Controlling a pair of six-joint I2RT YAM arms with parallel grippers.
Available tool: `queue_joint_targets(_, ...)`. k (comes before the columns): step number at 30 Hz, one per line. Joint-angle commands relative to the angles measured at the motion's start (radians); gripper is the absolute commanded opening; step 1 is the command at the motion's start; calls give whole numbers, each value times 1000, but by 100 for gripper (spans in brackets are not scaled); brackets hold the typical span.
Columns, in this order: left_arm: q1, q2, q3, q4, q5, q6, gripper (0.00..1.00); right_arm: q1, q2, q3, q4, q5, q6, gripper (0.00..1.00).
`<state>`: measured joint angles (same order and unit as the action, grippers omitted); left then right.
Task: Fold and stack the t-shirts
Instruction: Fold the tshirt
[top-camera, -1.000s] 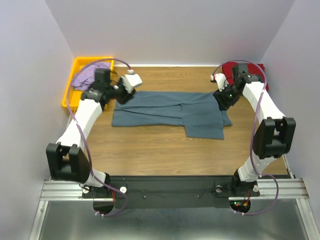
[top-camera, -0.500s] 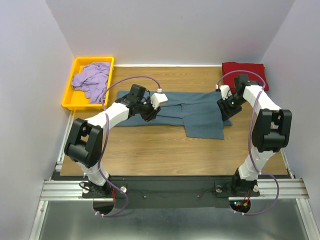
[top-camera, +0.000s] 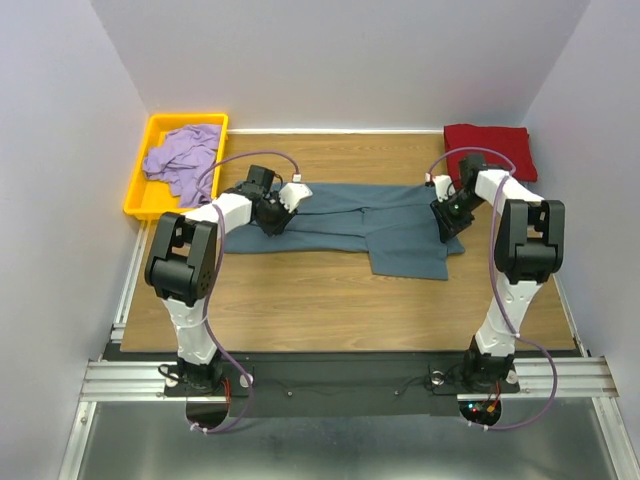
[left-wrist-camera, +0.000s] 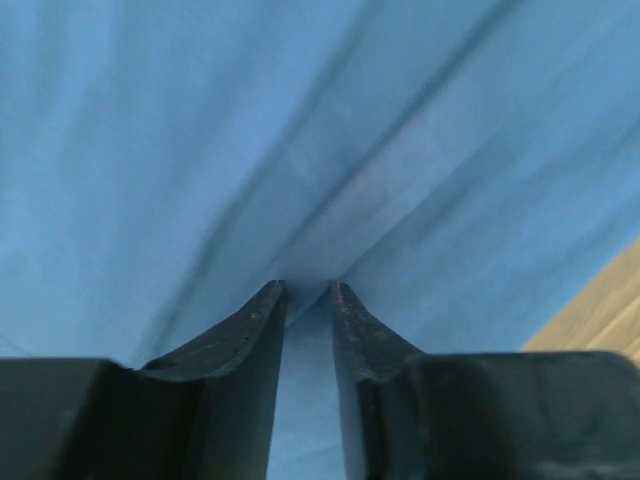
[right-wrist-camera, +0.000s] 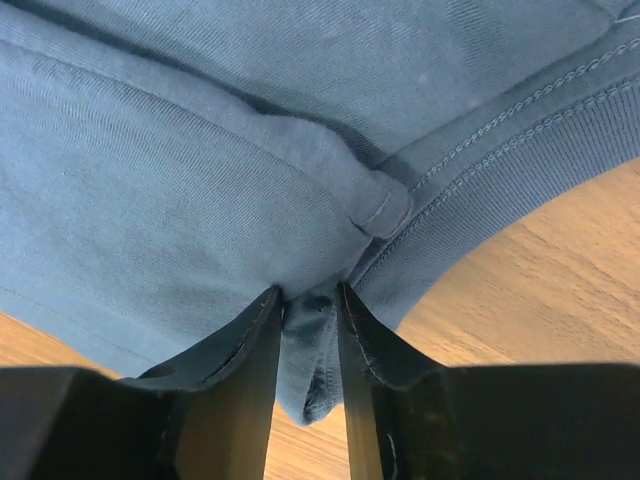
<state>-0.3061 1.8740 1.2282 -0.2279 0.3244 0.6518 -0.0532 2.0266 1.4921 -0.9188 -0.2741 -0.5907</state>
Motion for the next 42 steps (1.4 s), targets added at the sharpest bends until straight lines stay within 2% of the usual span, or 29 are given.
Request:
queue_joint_targets(1,-11,-13,-62,-57,-15,55,34,0,-15,-78,8,58,-29,33)
queue_joint_targets(6,-37,-71,-189,-97,-4,98,31,-4,-74,-191,29,133,-95,32)
queue_joint_targets(14,-105,-208,-340,-139,42,88,30,-4,-226,-320,8,151,-144,32)
queue_joint_targets(17,-107,-269,-328,-148,53,89,33,-8,-322,-325,-34,122,-164,36)
queue_joint_targets(21,-119,-374,-240,-183,158,146,41,-16,-511,-358,-38,99,-263,38)
queue_joint_targets(22,-137,-407,-222,-188,220,163,43,-16,-554,-374,-43,87,-290,38)
queue_joint_targets(24,-233,-426,-173,-188,248,198,45,-16,-638,-417,-90,55,-392,39)
queue_joint_targets(29,-438,-314,-32,-150,283,172,46,-16,-641,-480,-233,6,-541,38)
queue_joint_targets(33,-580,-187,13,-3,282,106,46,-11,-615,-550,-252,-17,-598,38)
queue_joint_targets(38,-668,-127,-18,166,274,48,45,-4,-543,-582,-212,-33,-561,41)
queue_joint_targets(42,-708,-116,-67,223,248,39,45,-4,-517,-596,-187,-42,-548,42)
